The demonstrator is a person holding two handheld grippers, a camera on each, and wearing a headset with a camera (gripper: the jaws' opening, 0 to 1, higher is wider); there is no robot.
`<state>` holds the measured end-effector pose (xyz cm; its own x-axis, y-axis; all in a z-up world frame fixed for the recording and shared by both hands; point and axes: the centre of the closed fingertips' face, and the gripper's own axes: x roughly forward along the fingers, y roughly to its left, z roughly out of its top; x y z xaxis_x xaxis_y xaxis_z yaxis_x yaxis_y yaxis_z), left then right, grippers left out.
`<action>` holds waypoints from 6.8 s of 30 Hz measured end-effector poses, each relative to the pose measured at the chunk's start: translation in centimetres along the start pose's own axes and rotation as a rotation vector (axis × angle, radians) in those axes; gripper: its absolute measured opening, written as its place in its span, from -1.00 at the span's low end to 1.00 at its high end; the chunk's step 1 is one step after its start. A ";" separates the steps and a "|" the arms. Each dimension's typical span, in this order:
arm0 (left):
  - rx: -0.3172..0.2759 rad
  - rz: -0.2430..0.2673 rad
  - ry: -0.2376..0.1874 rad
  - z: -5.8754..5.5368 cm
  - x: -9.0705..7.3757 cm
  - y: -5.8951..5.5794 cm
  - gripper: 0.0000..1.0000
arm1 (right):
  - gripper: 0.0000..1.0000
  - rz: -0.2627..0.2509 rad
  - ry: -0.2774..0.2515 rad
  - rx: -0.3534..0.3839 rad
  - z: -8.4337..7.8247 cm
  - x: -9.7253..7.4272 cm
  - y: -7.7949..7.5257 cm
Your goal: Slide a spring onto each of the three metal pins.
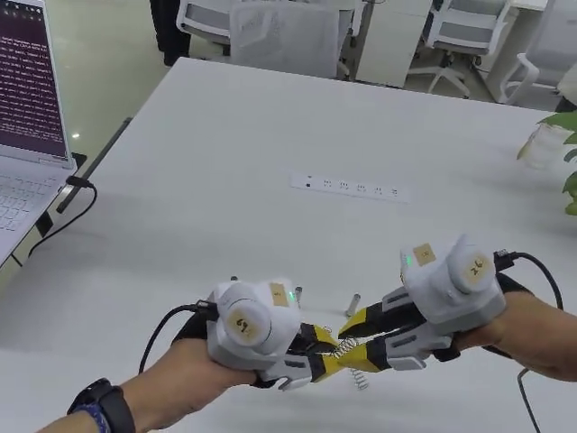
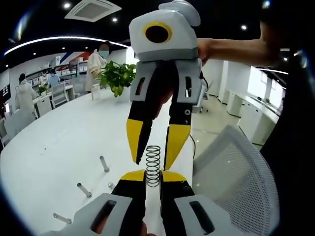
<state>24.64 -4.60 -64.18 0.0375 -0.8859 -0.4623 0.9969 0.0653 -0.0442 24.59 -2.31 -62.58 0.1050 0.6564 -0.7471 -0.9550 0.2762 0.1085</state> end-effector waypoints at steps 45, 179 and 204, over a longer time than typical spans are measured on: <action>0.024 -0.018 -0.011 0.4 0.2 -0.2 -0.95 | -0.84 0.093 0.231 -0.220 -0.9 0.2 0.5; -0.406 0.461 0.041 -11.0 -15.7 8.8 0.67 | -0.83 0.031 0.324 -0.290 7.7 15.1 -14.5; -0.419 0.461 0.038 -11.2 -16.0 8.8 0.66 | -0.83 0.046 0.389 -0.342 7.1 15.4 -14.8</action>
<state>32.01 15.29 -67.07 0.4473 -0.7074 -0.5473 0.7667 0.6183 -0.1726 42.35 8.72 -70.99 0.0118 0.3351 -0.9421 -0.9991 -0.0348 -0.0249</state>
